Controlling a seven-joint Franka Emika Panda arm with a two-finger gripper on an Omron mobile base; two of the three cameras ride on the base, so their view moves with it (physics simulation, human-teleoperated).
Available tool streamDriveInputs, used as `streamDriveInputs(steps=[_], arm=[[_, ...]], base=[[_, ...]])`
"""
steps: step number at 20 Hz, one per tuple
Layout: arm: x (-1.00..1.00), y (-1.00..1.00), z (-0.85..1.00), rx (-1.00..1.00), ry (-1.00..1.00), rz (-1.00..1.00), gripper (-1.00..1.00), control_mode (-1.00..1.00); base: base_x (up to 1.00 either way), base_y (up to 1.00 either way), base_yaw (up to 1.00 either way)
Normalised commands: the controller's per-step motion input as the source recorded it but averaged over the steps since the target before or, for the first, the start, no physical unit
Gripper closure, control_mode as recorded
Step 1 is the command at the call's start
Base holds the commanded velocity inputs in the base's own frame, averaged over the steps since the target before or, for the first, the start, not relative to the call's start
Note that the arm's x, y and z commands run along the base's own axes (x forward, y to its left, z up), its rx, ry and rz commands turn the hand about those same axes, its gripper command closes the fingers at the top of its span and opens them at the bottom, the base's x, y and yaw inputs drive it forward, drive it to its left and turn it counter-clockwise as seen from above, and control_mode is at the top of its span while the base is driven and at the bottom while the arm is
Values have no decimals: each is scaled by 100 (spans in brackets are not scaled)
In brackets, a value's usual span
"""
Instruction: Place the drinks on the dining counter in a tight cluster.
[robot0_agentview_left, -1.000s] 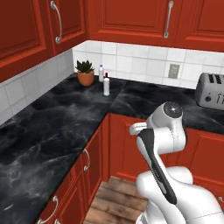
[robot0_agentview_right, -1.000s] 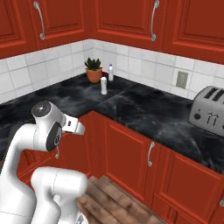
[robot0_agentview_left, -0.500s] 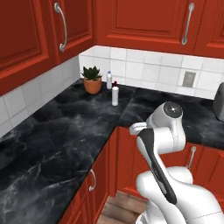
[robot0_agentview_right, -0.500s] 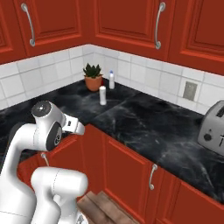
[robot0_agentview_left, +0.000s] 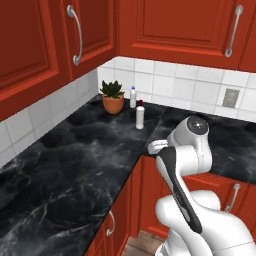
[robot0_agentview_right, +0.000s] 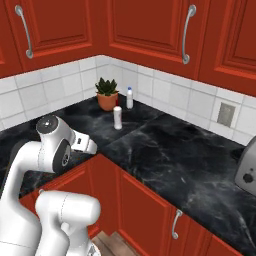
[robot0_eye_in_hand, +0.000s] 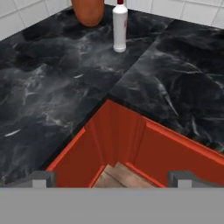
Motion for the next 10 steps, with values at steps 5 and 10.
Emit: streamDriveInputs(steps=[5,10], arm=[[0,0,0,0,0,0,-100,100],[0,0,0,0,0,0,-100,100]], base=[[55,2,10],[30,2,6]])
